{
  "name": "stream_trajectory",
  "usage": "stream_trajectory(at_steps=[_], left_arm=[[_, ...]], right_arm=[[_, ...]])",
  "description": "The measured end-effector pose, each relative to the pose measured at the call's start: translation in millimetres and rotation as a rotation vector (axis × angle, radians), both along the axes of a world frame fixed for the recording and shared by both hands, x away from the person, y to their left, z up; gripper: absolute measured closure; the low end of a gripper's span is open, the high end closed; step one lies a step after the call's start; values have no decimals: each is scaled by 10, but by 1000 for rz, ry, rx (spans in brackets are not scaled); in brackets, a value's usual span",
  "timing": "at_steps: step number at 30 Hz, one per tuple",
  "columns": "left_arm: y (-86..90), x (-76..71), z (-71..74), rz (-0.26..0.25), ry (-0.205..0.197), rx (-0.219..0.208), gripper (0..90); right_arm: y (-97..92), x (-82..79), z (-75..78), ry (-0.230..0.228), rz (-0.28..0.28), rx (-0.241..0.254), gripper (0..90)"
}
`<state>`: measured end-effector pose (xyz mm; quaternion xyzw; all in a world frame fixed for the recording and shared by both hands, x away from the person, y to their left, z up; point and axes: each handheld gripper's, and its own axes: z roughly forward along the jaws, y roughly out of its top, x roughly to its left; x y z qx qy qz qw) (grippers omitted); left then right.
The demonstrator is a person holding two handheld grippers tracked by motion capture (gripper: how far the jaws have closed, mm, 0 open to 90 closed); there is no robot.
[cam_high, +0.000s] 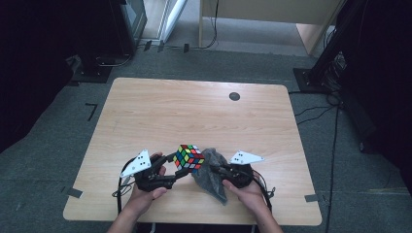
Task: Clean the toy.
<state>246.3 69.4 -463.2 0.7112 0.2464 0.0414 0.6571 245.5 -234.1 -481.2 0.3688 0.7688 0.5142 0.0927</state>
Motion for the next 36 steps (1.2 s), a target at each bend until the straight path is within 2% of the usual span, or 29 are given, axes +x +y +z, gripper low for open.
stream_trajectory(at_steps=[3,5,6,8,10,11,13,14,15,17,20,21,23,26,28,30,33,34,36], left_arm=[[-30,-7,-11,-8,-3,14,349],[-10,0,2,-12,6,-14,350],[7,5,6,-12,11,-24,350],[38,17,11,-12,19,-42,350],[49,17,16,-10,18,-52,350],[53,17,20,-11,18,-62,350],[57,18,22,-14,20,-67,350],[45,15,17,-17,16,-50,350],[28,10,8,-18,14,-37,350],[3,6,1,-18,18,-31,350],[0,5,5,-17,22,-39,349],[9,5,9,-15,19,-39,349],[24,6,17,-13,18,-49,349],[30,6,25,-11,18,-60,350],[16,2,17,-12,17,-52,350],[16,4,19,-10,18,-55,350],[59,10,34,5,19,-73,349],[79,12,43,25,20,-80,349],[108,26,47,43,21,-85,350]], right_arm=[[78,-152,174,-136,31,67,792],[129,-230,211,-210,59,39,791],[156,-255,200,-218,99,23,791],[201,-277,155,-204,190,8,790],[255,-303,157,-228,229,-48,785],[253,-302,175,-233,220,-44,783],[197,-286,233,-242,163,-1,780],[151,-280,258,-256,114,22,778],[125,-277,271,-258,88,37,778],[100,-271,278,-259,63,33,775],[170,-281,221,-240,112,-2,774],[216,-289,195,-231,147,-22,773],[260,-310,185,-237,176,-46,773],[202,-303,233,-254,147,-5,774],[127,-300,278,-265,90,50,773],[143,-318,285,-273,78,38,774],[262,-358,255,-261,147,-4,773],[292,-367,248,-260,168,-20,773],[351,-401,246,-277,215,-60,772]])
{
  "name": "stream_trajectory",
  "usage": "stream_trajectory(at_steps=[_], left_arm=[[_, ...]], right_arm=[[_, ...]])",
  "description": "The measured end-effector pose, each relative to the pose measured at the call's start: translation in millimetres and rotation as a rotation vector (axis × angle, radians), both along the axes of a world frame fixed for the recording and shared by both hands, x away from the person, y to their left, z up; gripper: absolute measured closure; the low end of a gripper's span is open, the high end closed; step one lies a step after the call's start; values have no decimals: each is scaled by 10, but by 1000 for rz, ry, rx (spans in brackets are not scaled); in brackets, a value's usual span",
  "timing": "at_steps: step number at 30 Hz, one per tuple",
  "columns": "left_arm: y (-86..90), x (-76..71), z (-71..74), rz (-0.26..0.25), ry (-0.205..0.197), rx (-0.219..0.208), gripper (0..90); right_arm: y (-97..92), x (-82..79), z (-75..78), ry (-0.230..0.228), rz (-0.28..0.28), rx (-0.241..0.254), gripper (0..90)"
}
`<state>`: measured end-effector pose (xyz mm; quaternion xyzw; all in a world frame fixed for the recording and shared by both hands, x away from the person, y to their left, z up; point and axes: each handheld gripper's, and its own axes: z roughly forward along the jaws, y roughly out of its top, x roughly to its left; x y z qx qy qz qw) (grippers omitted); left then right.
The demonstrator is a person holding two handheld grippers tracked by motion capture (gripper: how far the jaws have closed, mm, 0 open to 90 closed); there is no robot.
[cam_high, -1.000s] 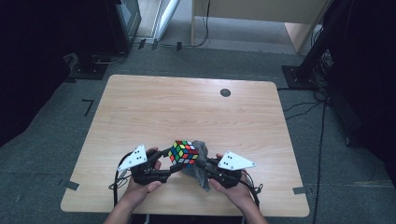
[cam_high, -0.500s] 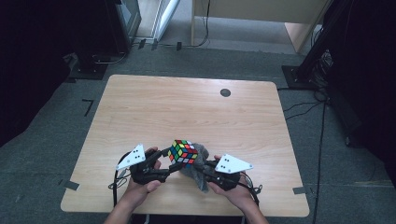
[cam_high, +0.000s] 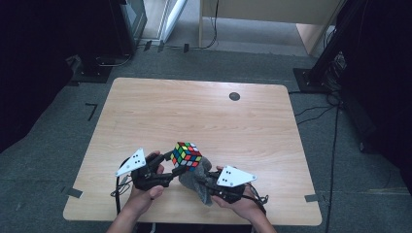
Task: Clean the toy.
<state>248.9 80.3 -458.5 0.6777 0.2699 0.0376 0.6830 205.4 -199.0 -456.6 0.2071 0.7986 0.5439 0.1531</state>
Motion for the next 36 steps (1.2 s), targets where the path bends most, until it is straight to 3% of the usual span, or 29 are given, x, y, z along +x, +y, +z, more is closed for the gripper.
stream_trajectory(at_steps=[2,6,8,12,15,16,18,20,22,25,27,28,30,33,36], left_arm=[[23,10,0,-3,8,-14,350],[-11,7,-17,-67,13,-24,350],[-62,-12,-23,-78,11,-12,349],[-26,3,-21,-82,29,-58,350],[0,7,-14,-77,27,-63,350],[-2,6,-14,-77,27,-66,350],[-14,3,-14,-86,30,-75,350],[-53,-13,-25,-91,23,-48,350],[-70,-14,-39,-88,32,-57,350],[-26,-1,-34,-80,40,-85,350],[3,9,-24,-54,38,-89,350],[17,17,-24,-45,43,-92,350],[27,29,-33,-31,58,-101,350],[0,44,-51,-19,80,-73,350],[-40,77,-82,-29,123,-42,349]], right_arm=[[-16,-8,34,-13,-2,4,770],[-198,30,136,-36,-138,99,771],[-228,38,149,-38,-171,116,771],[-139,10,88,6,-69,110,769],[-15,-30,37,-7,3,12,767],[-6,-35,41,-16,-6,8,768],[-53,-17,69,-19,-57,48,768],[-114,-3,92,-26,-130,97,769],[-118,-5,93,-25,-151,101,770],[-15,-41,39,-17,-72,51,767],[54,-50,8,4,6,-4,762],[105,-52,-13,1,17,-61,760],[133,-12,-58,-2,-68,-131,758],[37,90,-140,26,-232,-146,714],[-58,133,-169,10,-313,-142,459]])
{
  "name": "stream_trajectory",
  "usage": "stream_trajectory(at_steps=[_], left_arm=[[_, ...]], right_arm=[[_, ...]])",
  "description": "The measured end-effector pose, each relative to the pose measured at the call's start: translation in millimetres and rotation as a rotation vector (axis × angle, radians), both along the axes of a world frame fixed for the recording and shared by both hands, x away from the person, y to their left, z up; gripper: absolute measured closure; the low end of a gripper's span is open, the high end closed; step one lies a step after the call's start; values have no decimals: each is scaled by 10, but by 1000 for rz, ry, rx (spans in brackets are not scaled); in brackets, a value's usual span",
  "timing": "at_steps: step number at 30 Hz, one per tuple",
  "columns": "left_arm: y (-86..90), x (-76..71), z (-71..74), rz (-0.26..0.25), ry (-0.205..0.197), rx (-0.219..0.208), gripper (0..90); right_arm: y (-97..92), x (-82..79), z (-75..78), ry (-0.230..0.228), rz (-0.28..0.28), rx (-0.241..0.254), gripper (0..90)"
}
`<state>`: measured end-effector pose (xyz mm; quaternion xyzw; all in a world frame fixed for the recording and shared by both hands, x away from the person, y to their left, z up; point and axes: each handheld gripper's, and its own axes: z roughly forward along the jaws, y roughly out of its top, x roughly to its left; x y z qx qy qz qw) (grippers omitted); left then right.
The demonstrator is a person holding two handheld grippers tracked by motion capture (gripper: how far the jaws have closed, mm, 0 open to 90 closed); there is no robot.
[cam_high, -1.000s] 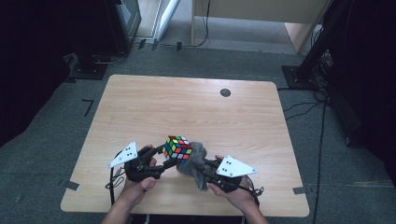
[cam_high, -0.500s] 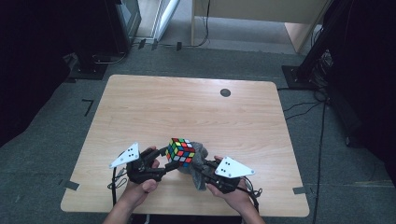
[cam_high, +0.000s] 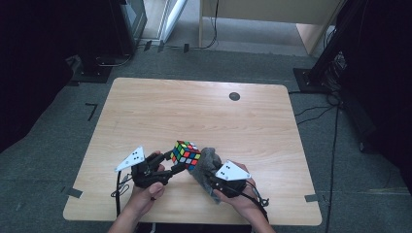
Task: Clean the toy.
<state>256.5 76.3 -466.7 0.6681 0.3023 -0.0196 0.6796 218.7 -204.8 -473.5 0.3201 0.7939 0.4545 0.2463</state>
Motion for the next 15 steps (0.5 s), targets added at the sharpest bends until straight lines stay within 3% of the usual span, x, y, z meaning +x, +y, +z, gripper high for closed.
stream_trajectory(at_steps=[1,3,5,7,11,15], left_arm=[[-12,14,-11,-6,15,12,349],[-33,26,-23,-13,35,33,349],[-48,37,-27,-25,54,34,349],[-63,37,-22,-39,68,33,349],[-120,28,-5,-74,86,52,349],[-201,11,1,-109,110,69,349]], right_arm=[[-28,-12,38,-38,-20,35,369],[-58,-66,128,-109,12,96,305],[-33,-138,194,-179,56,80,258],[6,-189,218,-211,87,68,229],[86,-234,203,-233,93,53,152],[168,-272,166,-266,89,3,149]])
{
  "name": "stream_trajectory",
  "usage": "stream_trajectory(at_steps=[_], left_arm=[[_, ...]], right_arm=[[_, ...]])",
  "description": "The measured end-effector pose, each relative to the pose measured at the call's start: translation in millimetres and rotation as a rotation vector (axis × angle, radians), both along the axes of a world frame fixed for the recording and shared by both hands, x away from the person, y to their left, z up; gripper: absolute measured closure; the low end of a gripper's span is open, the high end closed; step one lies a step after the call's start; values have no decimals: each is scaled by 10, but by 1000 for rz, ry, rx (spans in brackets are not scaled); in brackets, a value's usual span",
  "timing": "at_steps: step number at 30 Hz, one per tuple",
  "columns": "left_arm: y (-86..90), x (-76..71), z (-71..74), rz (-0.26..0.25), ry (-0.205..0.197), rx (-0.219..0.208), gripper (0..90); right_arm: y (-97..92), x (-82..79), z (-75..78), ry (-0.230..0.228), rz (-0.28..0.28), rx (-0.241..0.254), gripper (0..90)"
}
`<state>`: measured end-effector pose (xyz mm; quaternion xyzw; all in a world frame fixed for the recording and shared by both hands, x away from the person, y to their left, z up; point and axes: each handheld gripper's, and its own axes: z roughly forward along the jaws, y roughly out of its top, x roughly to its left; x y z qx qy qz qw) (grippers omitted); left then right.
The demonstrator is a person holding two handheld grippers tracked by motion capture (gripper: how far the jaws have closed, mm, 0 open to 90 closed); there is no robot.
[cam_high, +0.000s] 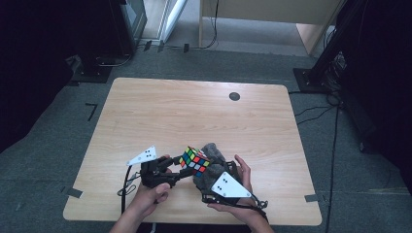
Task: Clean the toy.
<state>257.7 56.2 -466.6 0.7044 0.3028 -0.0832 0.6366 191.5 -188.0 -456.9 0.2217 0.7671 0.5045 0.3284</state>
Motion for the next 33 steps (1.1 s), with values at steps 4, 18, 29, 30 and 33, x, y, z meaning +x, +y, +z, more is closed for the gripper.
stream_trajectory(at_steps=[4,18,29,30,33], left_arm=[[-57,-21,25,-31,22,-3,349],[-71,-26,47,-36,-23,50,317],[-38,-205,64,136,-427,293,291],[-65,-225,55,143,-454,315,292],[-169,-291,-9,173,-546,417,295]], right_arm=[[77,-40,-53,-65,-28,-68,200],[48,-58,-71,-108,-47,-102,344],[-237,152,59,132,-77,105,344],[-239,158,79,155,-70,129,344],[-233,171,122,215,-44,173,344]])
